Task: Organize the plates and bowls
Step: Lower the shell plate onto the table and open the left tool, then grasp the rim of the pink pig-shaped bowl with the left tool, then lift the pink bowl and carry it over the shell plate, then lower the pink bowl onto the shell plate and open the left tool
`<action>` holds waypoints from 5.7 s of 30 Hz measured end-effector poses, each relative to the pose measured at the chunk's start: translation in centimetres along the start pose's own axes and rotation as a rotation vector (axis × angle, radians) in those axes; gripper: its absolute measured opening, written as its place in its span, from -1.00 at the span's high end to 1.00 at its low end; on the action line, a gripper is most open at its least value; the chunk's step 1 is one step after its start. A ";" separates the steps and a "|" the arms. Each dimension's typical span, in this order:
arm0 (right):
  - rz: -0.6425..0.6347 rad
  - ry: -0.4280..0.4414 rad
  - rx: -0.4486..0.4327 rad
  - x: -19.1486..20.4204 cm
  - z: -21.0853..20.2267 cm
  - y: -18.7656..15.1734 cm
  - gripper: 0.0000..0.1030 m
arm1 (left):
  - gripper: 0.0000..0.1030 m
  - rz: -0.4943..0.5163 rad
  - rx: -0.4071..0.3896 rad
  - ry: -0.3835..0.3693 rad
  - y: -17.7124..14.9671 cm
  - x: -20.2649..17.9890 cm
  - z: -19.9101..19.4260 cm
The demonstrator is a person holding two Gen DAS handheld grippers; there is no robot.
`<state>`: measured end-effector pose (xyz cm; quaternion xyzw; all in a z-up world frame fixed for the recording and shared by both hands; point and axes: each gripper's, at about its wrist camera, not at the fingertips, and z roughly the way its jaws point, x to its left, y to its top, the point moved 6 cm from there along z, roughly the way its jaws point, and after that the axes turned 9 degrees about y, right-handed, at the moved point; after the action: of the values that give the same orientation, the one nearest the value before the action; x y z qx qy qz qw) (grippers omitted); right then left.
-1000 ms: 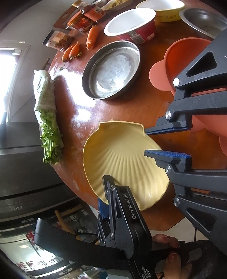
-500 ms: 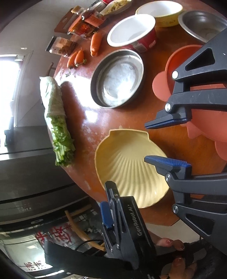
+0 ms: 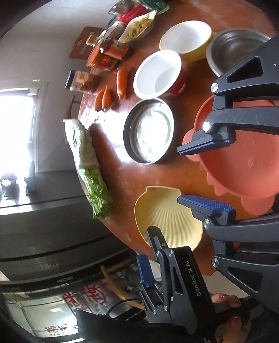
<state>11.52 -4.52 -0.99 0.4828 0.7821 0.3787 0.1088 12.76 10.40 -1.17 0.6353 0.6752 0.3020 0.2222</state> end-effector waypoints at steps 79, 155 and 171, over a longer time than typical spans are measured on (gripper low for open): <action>0.166 -0.037 -0.020 -2.2 -3.5 -8.9 0.39 | 0.22 0.042 0.088 -0.155 -6.1 -5.9 -1.2; -0.050 0.077 0.091 3.7 9.3 0.1 0.32 | 0.21 -0.115 0.129 0.063 -3.9 6.0 5.5; -0.041 0.089 0.052 3.2 7.4 1.0 0.26 | 0.13 -0.141 0.086 0.048 -2.8 6.4 3.8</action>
<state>14.51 2.00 -4.81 0.4521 0.8055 0.3769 0.0690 12.73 17.18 -5.36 0.5878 0.7357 0.2713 0.1991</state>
